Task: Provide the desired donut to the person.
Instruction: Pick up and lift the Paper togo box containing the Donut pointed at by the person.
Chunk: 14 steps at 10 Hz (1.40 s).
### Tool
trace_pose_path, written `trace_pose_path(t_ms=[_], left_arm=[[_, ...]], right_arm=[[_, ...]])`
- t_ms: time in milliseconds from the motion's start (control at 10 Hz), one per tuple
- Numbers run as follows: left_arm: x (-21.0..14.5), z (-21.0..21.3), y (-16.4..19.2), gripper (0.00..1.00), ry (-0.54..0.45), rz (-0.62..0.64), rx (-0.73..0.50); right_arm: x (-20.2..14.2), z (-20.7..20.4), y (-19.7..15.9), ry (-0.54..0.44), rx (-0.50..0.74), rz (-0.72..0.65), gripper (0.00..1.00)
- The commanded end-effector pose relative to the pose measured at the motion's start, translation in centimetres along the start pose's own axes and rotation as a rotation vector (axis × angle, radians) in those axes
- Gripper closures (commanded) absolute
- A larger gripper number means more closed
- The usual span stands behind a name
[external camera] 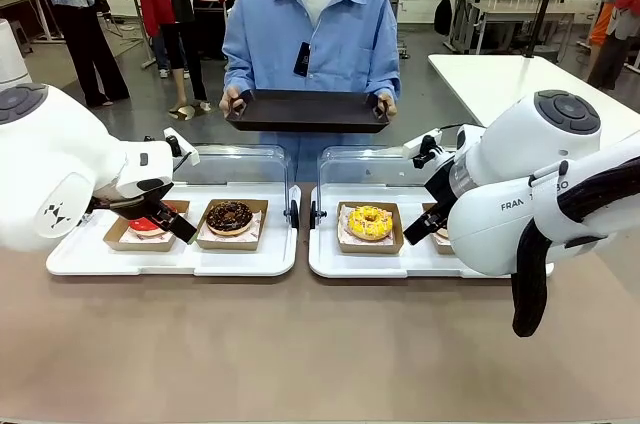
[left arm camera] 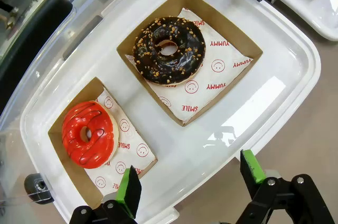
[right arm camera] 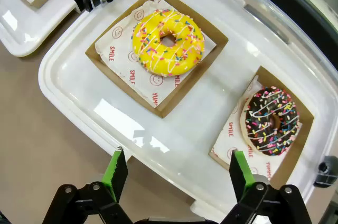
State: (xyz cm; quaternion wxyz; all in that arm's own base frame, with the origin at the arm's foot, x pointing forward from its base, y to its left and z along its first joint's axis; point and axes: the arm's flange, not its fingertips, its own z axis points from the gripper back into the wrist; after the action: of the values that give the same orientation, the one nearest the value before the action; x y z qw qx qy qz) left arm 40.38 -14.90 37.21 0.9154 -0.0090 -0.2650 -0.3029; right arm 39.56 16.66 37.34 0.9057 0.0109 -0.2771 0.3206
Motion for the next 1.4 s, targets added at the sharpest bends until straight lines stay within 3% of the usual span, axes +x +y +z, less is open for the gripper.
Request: trace_pose_path(t_ms=[0,500,1000,1300], left_arm=[[0.0,0.0,0.0,0.00,0.000,0.000,0.000],[0.0,0.0,0.0,0.00,0.000,0.000,0.000],[1.8,15.5,2.6,0.00,0.045,-0.127,0.010],[2.2,21.7,2.9,0.00,0.030,-0.163,-0.008]], right_arm=[[0.0,0.0,0.0,0.000,0.000,0.000,0.00],[0.0,0.0,0.0,0.000,0.000,0.000,0.00],[-0.8,14.6,-0.6,0.038,-0.032,0.003,0.00],[-2.1,22.8,-0.2,0.014,-0.061,0.022,0.00]])
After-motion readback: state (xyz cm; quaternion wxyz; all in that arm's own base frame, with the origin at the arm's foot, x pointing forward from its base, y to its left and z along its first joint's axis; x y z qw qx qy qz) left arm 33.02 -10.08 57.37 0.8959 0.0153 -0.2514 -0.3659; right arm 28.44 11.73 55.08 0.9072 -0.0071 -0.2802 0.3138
